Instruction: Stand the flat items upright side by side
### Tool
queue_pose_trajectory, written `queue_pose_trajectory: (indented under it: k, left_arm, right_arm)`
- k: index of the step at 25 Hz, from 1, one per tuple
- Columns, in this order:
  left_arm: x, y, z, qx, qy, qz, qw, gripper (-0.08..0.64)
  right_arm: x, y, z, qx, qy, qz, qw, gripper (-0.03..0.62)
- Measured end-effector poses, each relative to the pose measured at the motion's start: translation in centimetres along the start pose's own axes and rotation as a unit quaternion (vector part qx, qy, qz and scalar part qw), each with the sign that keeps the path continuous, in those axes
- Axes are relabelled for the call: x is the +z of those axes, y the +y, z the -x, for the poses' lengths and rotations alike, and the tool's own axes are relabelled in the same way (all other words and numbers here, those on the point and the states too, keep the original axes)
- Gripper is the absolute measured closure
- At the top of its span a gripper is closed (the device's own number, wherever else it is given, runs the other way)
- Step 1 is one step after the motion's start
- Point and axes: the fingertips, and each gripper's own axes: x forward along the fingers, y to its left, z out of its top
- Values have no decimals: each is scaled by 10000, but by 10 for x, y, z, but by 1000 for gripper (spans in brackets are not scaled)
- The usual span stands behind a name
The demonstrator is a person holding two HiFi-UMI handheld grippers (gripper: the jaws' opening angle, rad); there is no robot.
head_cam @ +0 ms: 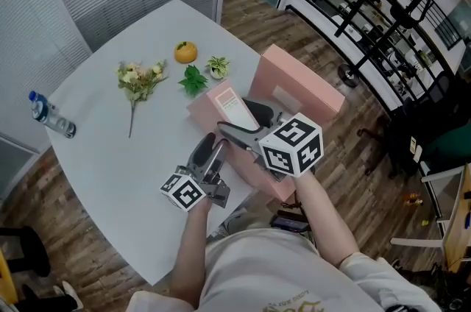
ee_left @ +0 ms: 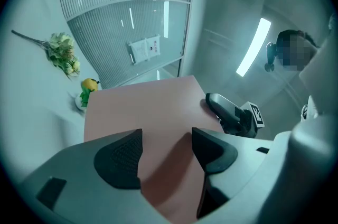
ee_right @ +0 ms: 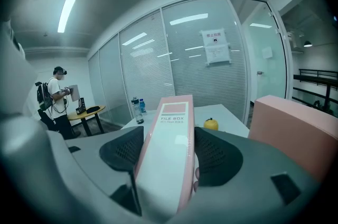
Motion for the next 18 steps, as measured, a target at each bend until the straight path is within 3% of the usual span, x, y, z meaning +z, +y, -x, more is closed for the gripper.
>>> queue_pose_trajectory:
  k: [18]
  left_arm:
    - [-10, -11, -4, 26, 126, 54, 9999, 278]
  right_arm:
    - [10, 3, 39, -209, -1082, 302, 9934, 276]
